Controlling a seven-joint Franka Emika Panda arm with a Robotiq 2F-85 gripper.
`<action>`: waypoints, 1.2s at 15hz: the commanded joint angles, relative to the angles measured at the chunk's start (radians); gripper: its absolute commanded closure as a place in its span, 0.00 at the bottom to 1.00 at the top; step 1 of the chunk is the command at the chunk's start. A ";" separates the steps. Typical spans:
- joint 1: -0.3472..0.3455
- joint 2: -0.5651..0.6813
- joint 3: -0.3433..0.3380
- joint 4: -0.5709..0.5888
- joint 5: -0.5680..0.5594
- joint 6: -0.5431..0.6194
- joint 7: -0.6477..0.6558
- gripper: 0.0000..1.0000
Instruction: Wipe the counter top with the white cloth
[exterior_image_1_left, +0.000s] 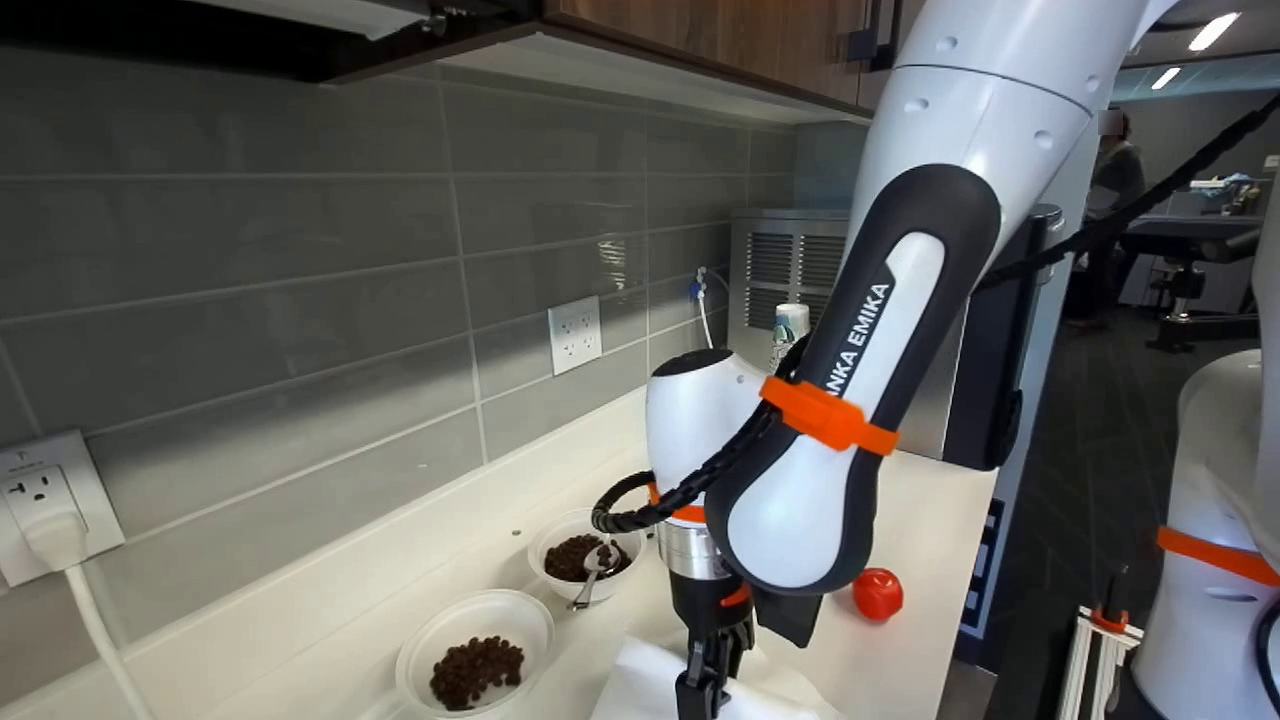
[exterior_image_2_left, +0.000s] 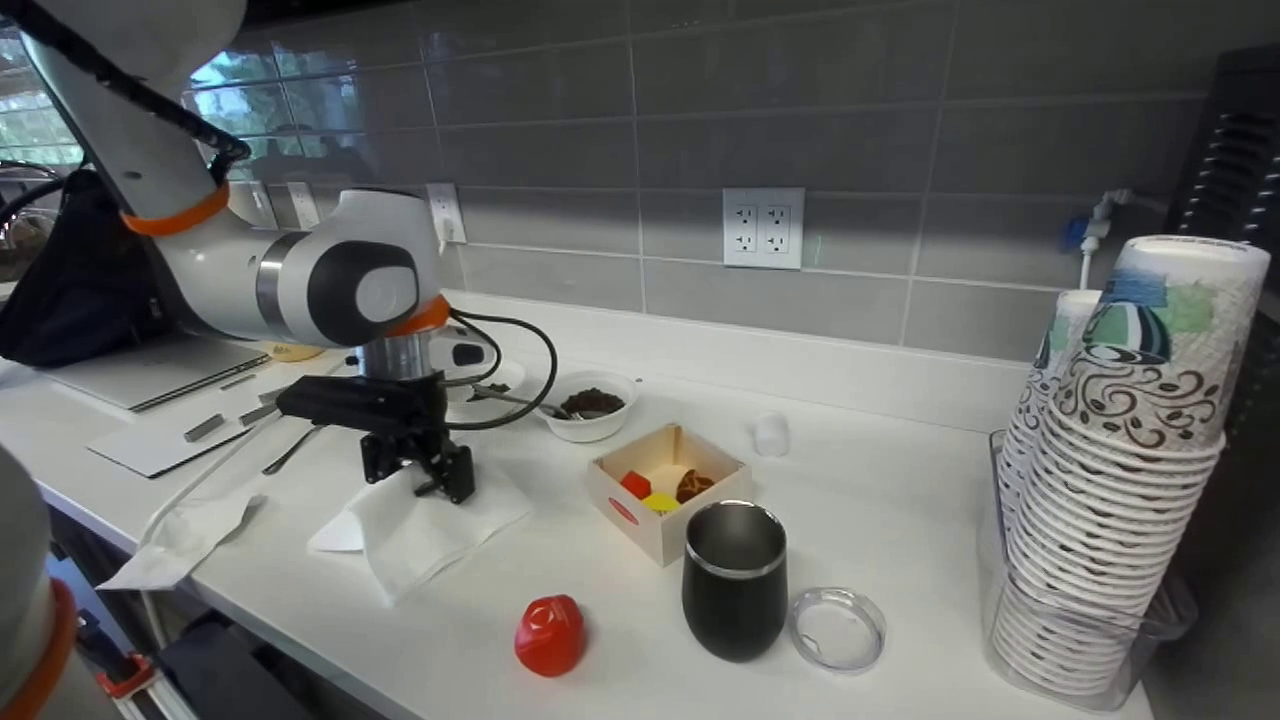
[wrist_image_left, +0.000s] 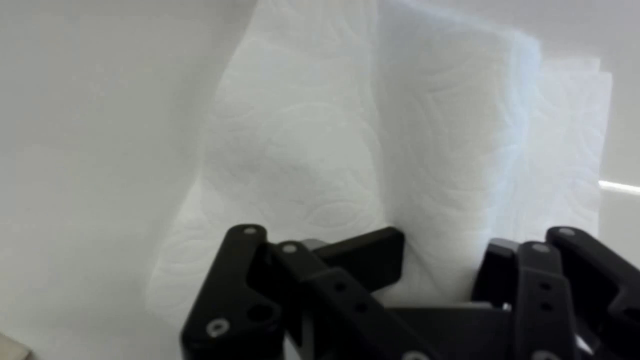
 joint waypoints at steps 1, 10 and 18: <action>-0.005 0.032 0.044 0.001 0.186 -0.071 -0.161 1.00; 0.003 0.014 0.015 0.001 -0.005 -0.338 -0.093 1.00; -0.035 0.089 -0.052 0.000 -0.053 -0.043 -0.046 1.00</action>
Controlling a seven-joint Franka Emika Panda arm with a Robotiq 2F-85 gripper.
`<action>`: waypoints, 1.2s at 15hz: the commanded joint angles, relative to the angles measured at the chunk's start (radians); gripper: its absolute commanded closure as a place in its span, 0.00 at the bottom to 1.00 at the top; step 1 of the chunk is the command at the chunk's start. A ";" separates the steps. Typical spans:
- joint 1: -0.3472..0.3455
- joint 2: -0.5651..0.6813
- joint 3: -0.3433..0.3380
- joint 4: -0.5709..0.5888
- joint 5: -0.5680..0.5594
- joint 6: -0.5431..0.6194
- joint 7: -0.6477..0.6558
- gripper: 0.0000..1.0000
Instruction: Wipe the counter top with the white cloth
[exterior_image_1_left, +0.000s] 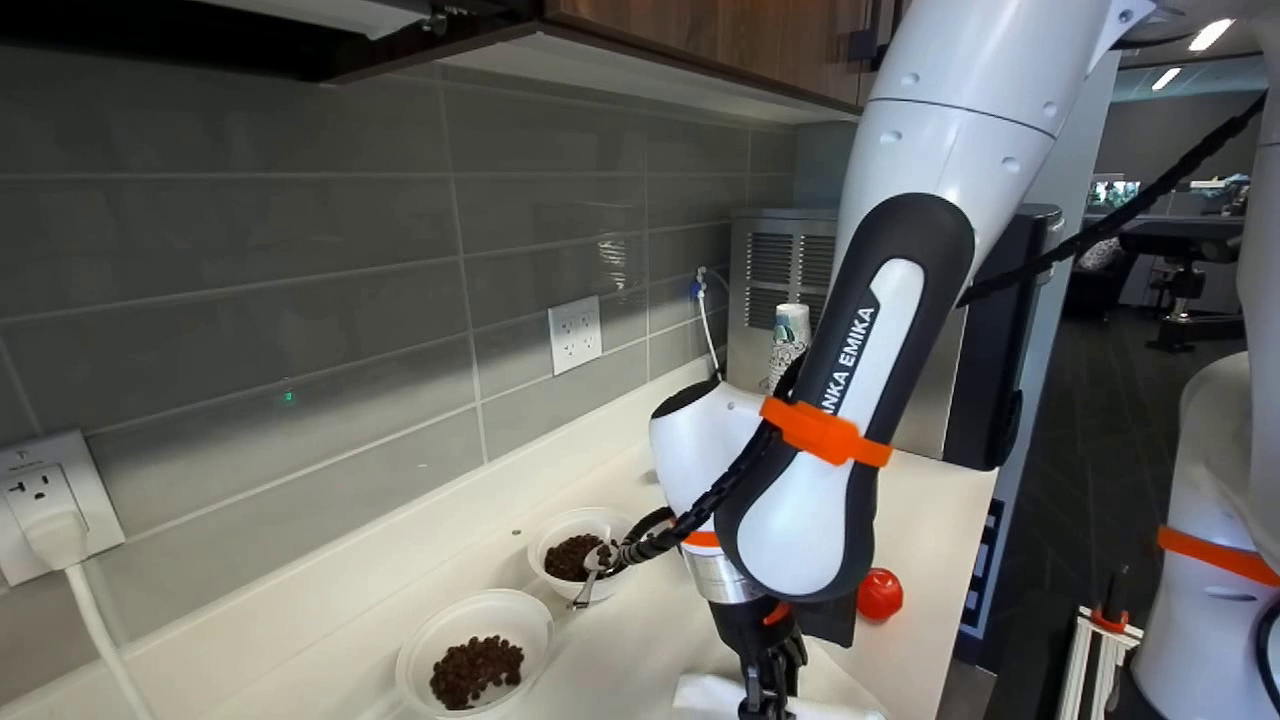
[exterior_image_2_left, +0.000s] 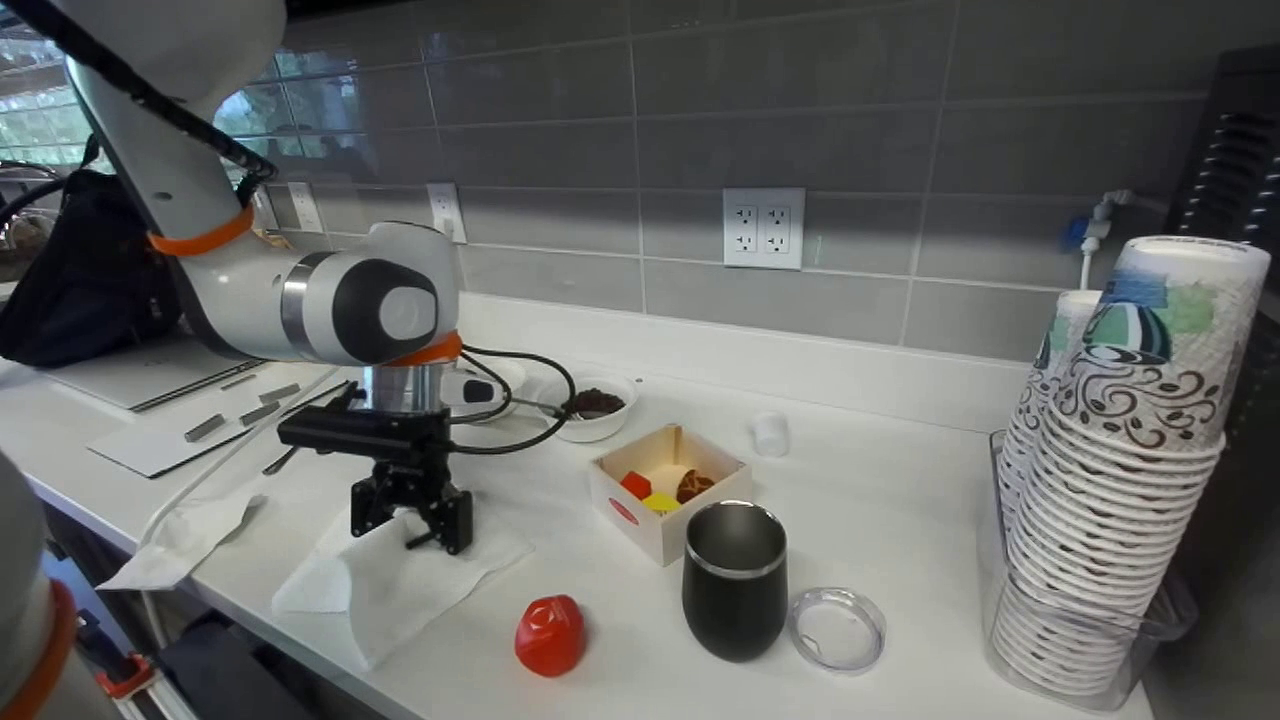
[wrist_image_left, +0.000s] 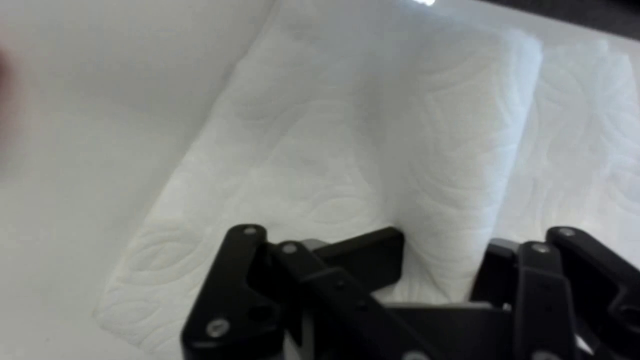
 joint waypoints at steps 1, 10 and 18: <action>-0.030 0.046 -0.008 0.001 0.053 0.153 -0.014 1.00; -0.137 0.075 0.122 0.002 0.400 0.285 -0.218 1.00; -0.124 0.001 0.272 0.006 0.665 0.200 -0.388 1.00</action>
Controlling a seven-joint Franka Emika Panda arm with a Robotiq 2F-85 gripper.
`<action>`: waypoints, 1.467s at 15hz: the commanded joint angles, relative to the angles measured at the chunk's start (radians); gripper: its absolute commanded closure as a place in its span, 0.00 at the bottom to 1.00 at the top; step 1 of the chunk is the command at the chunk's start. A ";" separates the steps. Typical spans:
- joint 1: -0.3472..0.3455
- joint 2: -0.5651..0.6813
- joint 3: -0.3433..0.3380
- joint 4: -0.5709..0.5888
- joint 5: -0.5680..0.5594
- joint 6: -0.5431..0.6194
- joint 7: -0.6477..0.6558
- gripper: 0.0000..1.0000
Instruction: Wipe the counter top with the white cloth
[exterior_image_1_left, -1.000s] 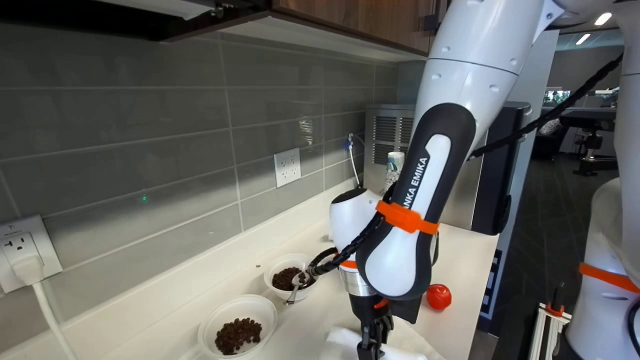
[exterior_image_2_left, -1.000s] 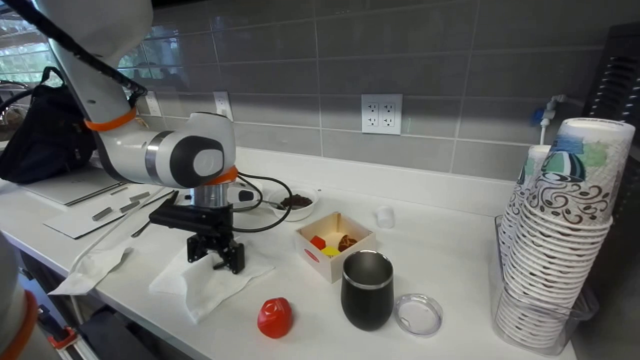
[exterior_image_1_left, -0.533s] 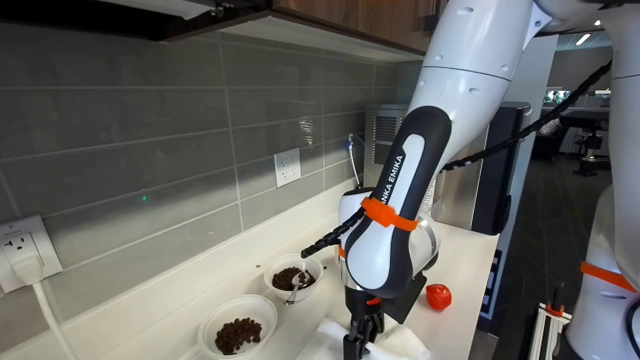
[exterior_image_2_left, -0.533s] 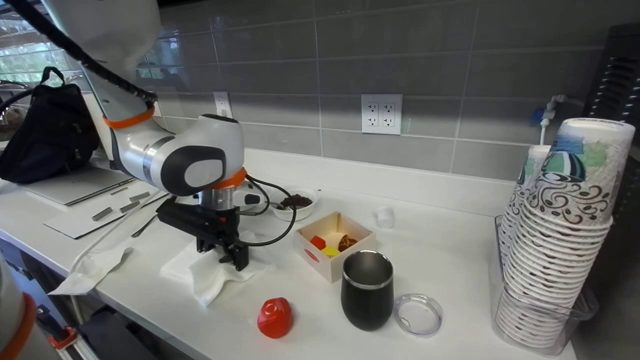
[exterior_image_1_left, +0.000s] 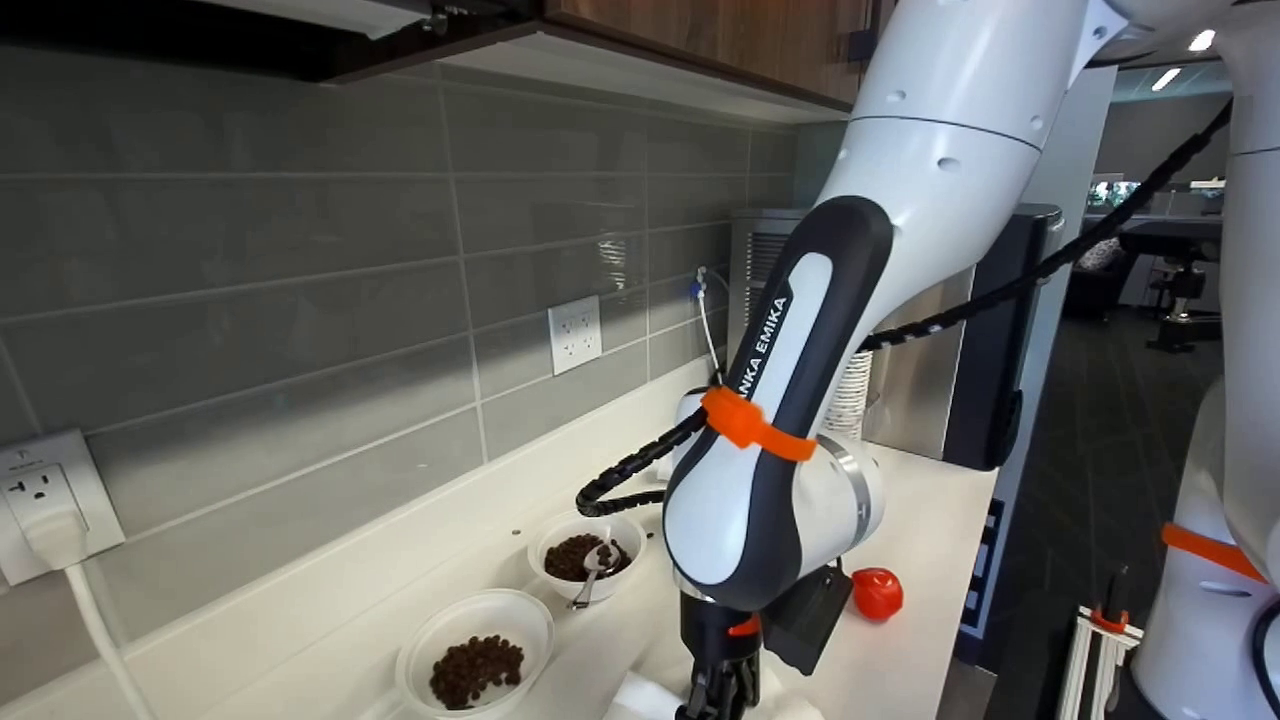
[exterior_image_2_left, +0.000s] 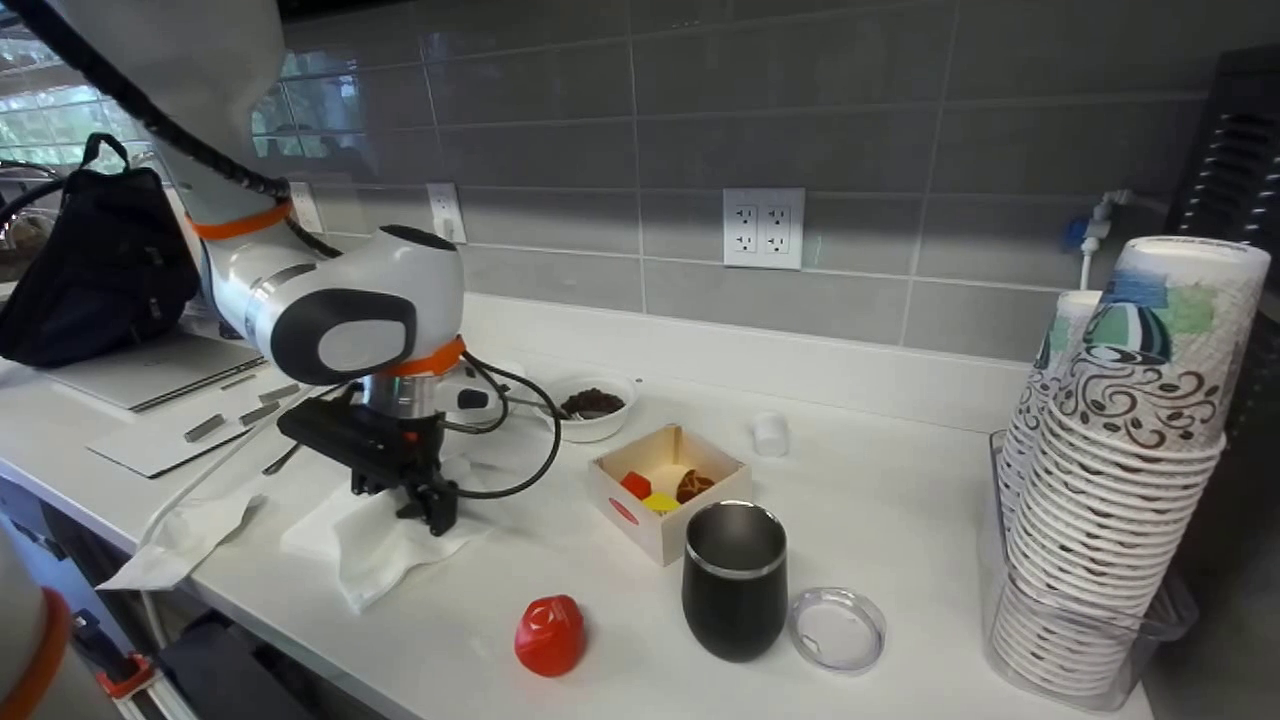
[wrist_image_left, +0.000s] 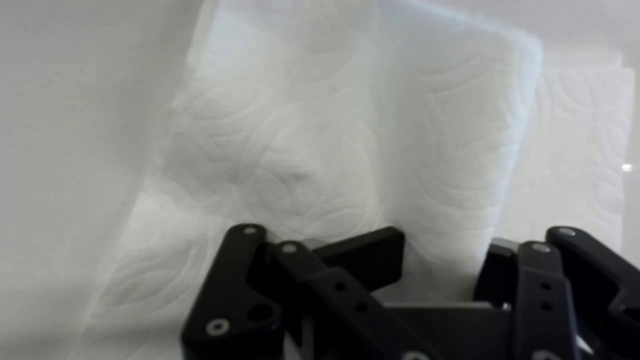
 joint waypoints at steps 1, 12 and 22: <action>0.016 -0.069 0.068 0.004 0.170 -0.045 -0.103 1.00; 0.280 -0.219 0.057 0.001 0.533 -0.056 -0.242 1.00; 0.330 -0.260 0.027 -0.009 0.526 -0.049 -0.235 0.16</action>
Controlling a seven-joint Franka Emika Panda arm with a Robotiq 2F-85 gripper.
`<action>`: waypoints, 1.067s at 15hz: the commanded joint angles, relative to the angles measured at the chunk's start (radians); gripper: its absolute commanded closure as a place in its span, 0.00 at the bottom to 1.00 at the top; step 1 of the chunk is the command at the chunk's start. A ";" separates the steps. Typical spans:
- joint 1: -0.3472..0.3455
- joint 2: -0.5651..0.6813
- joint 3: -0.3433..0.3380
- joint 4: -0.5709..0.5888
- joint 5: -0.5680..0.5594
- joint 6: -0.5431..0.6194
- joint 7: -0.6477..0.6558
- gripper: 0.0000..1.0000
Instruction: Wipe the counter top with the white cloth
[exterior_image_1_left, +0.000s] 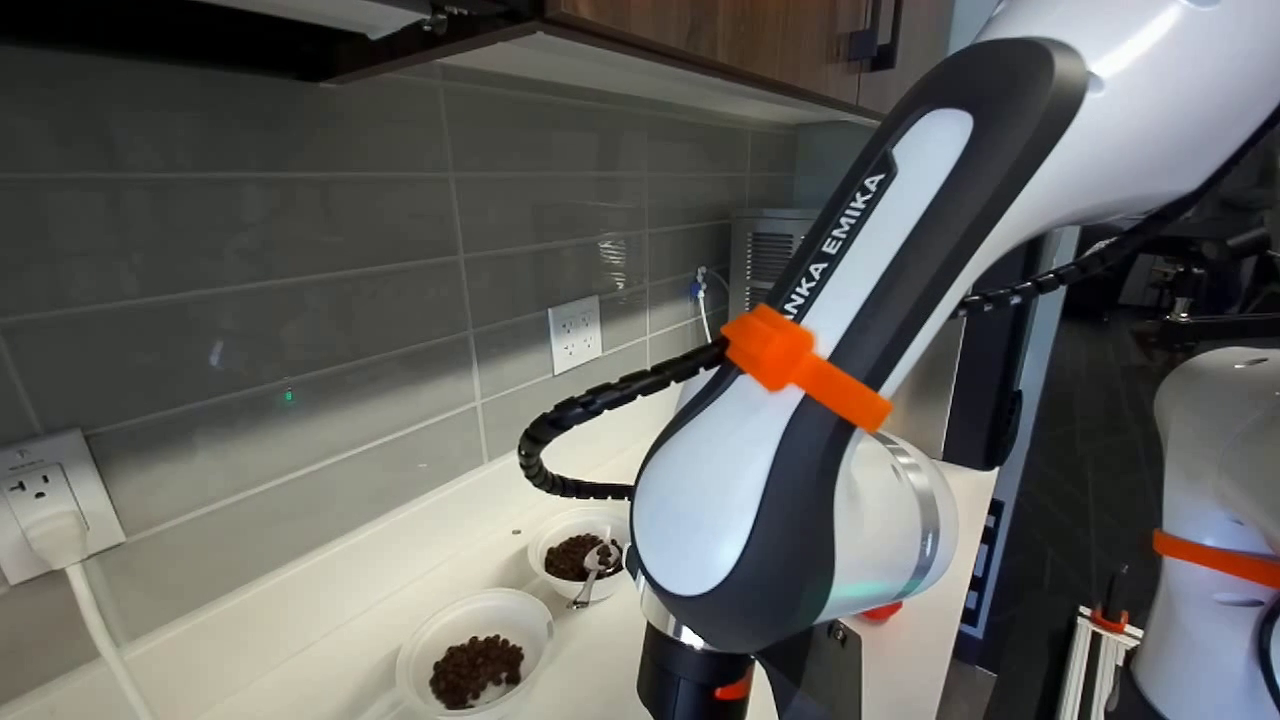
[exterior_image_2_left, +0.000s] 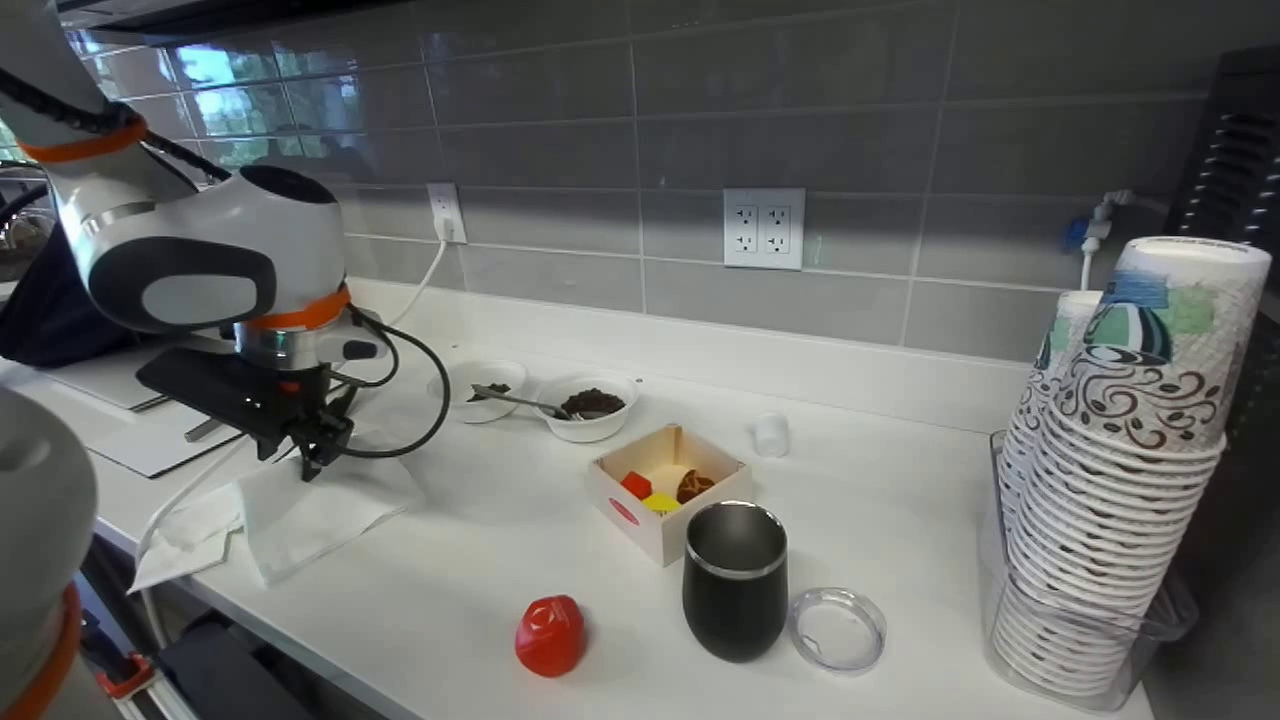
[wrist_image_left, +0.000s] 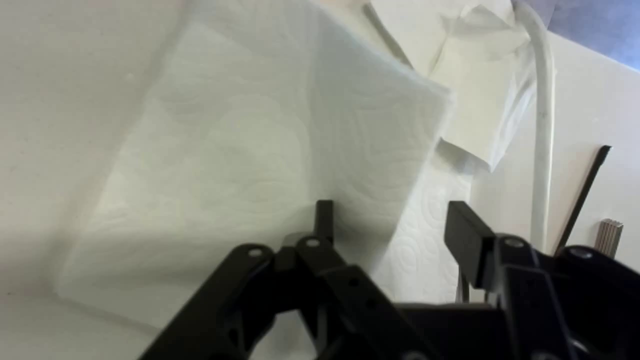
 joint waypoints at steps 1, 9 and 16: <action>0.026 -0.074 -0.022 -0.015 0.030 -0.018 -0.014 0.08; -0.084 -0.201 0.055 -0.014 -0.319 -0.025 0.162 0.00; -0.337 -0.473 0.183 -0.019 -0.679 -0.252 0.347 0.00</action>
